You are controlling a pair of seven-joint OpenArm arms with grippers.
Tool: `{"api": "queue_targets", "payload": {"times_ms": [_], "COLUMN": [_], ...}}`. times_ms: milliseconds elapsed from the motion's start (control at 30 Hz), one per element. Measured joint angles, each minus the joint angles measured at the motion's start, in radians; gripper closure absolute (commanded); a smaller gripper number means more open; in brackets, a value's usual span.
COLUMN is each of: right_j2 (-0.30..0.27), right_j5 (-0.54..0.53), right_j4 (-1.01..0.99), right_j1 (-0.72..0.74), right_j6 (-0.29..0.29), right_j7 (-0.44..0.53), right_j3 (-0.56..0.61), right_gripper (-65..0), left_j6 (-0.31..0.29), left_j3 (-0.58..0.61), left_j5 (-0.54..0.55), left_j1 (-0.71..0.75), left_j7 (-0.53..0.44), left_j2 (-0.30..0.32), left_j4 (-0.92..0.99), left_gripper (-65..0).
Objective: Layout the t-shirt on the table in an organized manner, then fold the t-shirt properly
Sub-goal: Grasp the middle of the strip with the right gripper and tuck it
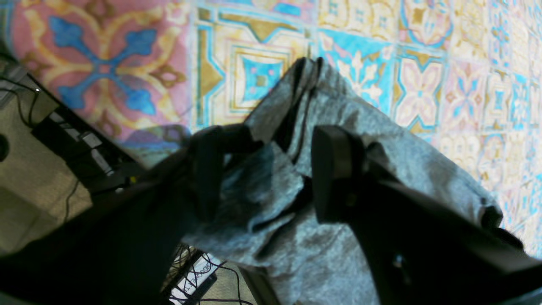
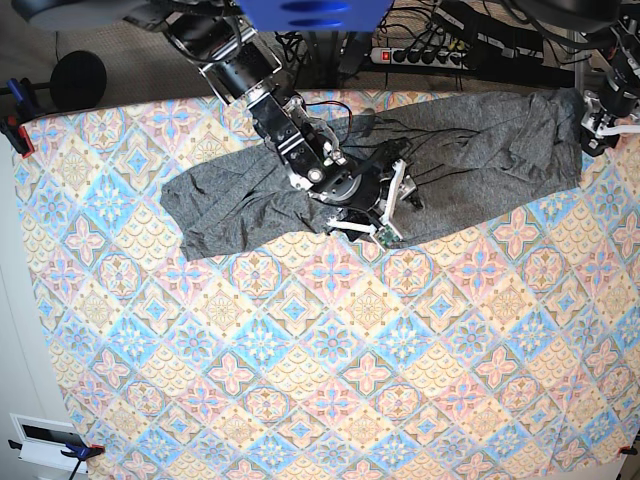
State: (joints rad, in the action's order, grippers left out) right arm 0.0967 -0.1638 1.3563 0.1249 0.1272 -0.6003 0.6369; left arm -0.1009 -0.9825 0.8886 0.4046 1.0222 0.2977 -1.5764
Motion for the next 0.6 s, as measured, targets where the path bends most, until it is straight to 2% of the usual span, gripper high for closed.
{"api": "queue_targets", "payload": {"times_ms": [400,600], "right_j2": [-0.002,0.000], "right_j5": [0.000,0.001], "right_j4": [-0.003,-0.111], "right_j1": [0.091,0.113], "right_j6": [0.003,0.000], "right_j7": [-0.006,0.063], "right_j3": [-0.004,-0.007], "right_gripper": [-37.9,-37.9], "left_j6": [0.000,0.000], "left_j3": [0.001,0.000], "left_j5": [0.000,0.000], "left_j1": [0.000,0.000], "left_j7": [0.000,0.000], "left_j2": [-0.001,-0.001], "left_j4": [0.000,0.000], "left_gripper": [-32.1,-32.1]}}
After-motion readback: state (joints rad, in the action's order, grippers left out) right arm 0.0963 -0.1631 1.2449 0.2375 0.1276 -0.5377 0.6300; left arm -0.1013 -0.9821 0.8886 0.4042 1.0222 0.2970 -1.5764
